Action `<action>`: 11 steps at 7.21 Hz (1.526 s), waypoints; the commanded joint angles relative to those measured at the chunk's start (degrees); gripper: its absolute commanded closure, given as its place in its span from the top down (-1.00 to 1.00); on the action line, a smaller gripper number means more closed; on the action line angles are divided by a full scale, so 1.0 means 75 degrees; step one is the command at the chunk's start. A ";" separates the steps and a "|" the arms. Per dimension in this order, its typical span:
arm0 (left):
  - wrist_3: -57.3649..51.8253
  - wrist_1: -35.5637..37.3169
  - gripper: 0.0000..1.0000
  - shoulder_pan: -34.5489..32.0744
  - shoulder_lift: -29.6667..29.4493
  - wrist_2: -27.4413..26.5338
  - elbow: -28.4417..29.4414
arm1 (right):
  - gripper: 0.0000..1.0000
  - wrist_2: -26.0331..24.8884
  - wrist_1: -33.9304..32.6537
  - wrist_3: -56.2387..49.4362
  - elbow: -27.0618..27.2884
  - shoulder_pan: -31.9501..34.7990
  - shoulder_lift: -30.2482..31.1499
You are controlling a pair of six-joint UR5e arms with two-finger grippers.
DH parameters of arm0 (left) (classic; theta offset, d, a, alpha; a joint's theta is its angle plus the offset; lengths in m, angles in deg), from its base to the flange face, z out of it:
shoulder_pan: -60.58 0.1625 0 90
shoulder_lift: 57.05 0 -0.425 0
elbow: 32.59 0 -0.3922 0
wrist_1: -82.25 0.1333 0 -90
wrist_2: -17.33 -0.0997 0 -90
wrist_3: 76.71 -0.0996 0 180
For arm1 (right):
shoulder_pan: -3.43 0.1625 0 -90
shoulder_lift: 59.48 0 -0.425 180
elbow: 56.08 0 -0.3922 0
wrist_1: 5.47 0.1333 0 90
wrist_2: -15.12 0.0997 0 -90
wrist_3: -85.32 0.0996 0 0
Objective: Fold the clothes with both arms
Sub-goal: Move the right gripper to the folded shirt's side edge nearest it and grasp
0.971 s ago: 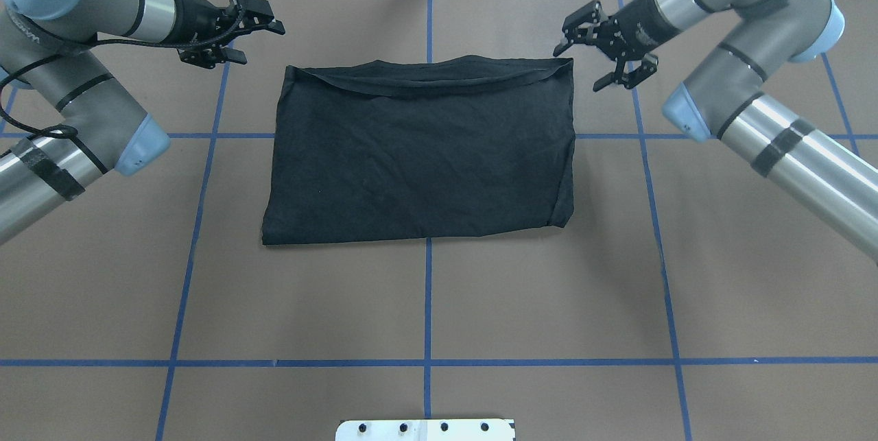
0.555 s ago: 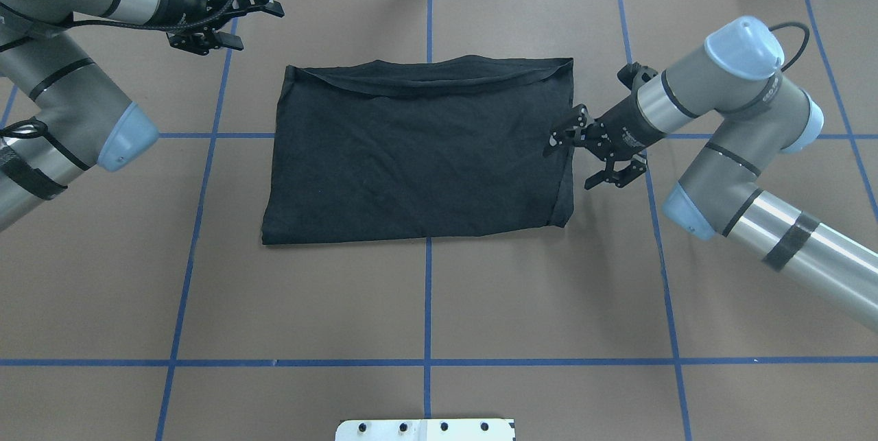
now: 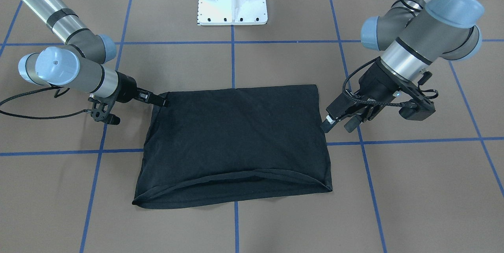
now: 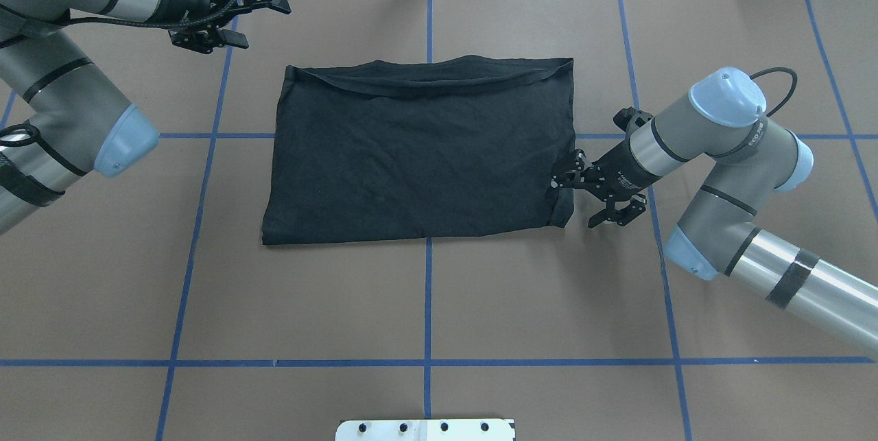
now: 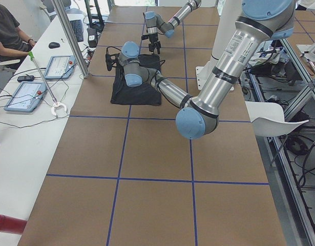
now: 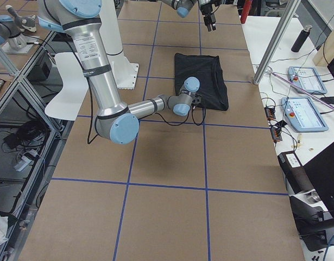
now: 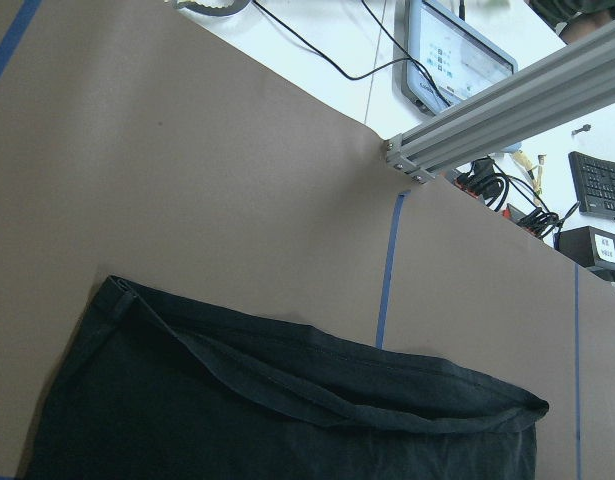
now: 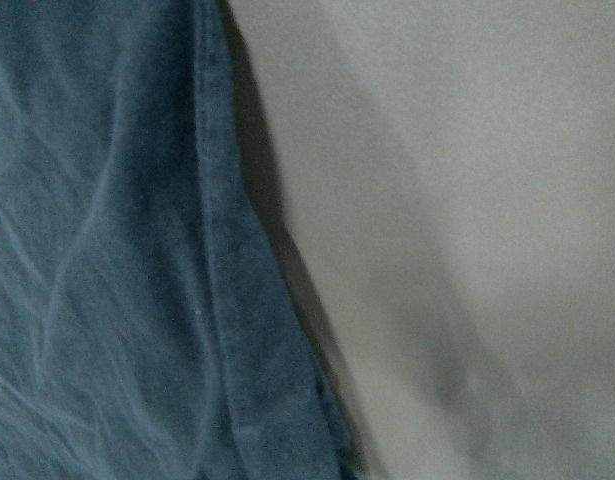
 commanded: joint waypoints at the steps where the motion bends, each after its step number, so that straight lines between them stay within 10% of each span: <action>1: -0.0011 0.0004 1.00 0.0004 0.0015 -0.0005 0.0004 | -0.78 -0.0044 -0.0008 0.0021 0.0029 -0.0036 0.0004; 9: -0.0046 -0.0007 1.00 0.0004 0.0168 0.0007 0.0063 | -1.00 0.1230 0.0016 -0.0003 0.2192 -0.0116 0.1126; 11: -0.0035 -0.0007 1.00 0.0004 0.0168 0.0007 0.0063 | -1.00 0.1234 0.0016 0.0334 0.2956 -0.1434 0.1293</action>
